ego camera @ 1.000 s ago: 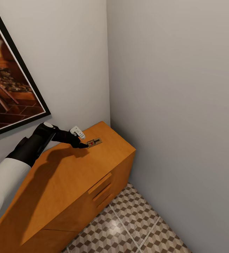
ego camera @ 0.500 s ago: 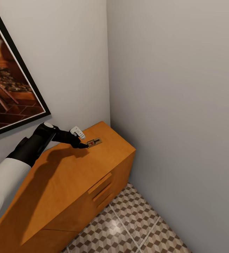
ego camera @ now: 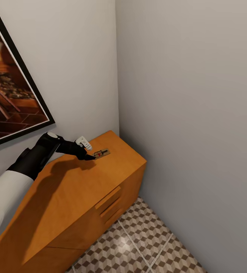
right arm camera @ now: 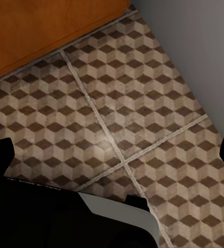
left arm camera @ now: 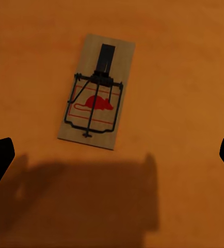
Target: Take the four mousetraps from the cabinet in the bathroom and place them on the bathroom floor. Make sure all four end up on the same floor surface, and ensure that at least two of them are either under or directly next to the same bathroom sink.
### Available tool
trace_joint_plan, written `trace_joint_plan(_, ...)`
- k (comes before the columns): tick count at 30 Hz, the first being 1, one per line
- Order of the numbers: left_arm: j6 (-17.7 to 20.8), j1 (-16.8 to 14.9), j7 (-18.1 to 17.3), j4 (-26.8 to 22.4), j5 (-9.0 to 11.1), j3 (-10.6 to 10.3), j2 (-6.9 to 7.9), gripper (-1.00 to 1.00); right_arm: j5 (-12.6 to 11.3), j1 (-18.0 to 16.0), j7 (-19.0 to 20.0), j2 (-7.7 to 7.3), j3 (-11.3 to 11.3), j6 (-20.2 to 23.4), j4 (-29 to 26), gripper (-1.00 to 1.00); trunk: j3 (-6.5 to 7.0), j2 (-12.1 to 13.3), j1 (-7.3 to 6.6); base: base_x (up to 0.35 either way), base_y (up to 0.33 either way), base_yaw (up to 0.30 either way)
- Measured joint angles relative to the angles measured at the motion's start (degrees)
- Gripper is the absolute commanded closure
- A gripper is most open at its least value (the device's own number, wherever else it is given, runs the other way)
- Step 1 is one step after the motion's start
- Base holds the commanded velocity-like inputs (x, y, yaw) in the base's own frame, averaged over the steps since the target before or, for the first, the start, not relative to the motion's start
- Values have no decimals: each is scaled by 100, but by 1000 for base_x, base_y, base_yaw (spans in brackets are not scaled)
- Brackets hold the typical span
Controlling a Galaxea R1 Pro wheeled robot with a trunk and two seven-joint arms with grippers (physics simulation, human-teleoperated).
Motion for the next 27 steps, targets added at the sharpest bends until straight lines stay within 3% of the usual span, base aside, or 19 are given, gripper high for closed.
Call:
trace_joint_plan(9, 0, 0, 0, 5, 1, -1, 2, -100, 0, 0, -4, 0, 0, 0, 1, -100, 0, 0, 0, 0, 0, 58)
trace_joint_plan(27, 0, 1, 0, -9, 2, -1, 3, -100, -1, 0, -4, -3, -1, -1, 0, -100, 0, 0, 0, 0, 0, 258)
